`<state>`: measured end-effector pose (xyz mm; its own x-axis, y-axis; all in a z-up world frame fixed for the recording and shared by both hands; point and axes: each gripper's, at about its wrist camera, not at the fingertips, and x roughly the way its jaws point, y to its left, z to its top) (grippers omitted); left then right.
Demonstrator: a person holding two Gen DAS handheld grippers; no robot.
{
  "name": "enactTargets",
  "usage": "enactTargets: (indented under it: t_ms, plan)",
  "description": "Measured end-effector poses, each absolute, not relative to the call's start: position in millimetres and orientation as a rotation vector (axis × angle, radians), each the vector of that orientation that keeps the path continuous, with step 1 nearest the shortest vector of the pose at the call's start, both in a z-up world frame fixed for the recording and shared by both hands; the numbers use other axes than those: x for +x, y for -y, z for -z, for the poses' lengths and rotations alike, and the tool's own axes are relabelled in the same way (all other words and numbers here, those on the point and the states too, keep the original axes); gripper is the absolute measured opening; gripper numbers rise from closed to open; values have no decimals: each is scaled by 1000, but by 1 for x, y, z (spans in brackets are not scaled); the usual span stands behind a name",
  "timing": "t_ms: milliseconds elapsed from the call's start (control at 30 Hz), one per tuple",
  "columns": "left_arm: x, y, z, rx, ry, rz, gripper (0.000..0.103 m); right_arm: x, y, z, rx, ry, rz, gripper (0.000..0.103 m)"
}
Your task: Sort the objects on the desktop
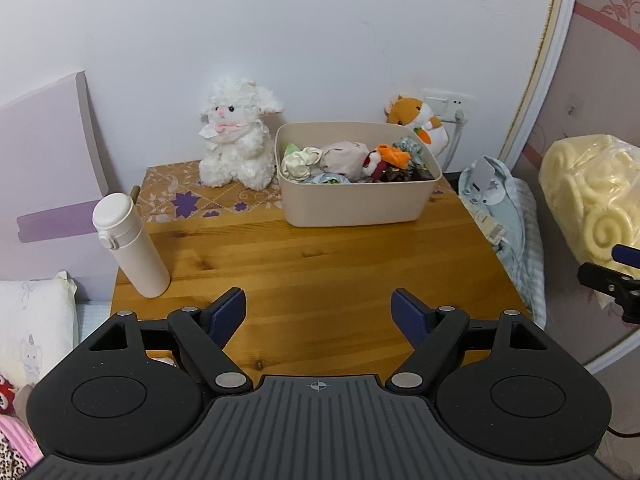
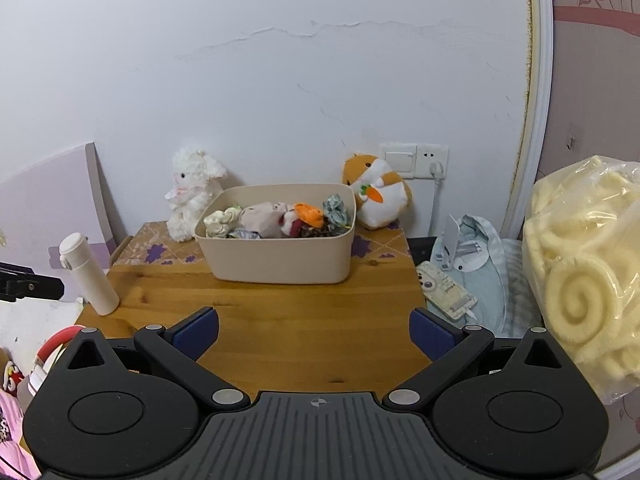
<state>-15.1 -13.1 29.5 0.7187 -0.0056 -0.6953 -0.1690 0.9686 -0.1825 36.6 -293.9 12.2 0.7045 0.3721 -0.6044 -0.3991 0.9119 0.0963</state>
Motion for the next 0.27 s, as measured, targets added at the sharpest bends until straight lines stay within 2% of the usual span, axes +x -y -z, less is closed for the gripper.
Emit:
enactTargets:
  t_ms: [267]
  plan:
    - [-18, 14, -27, -233, -771, -84, 82, 36, 289, -8, -60, -682, -450, 103]
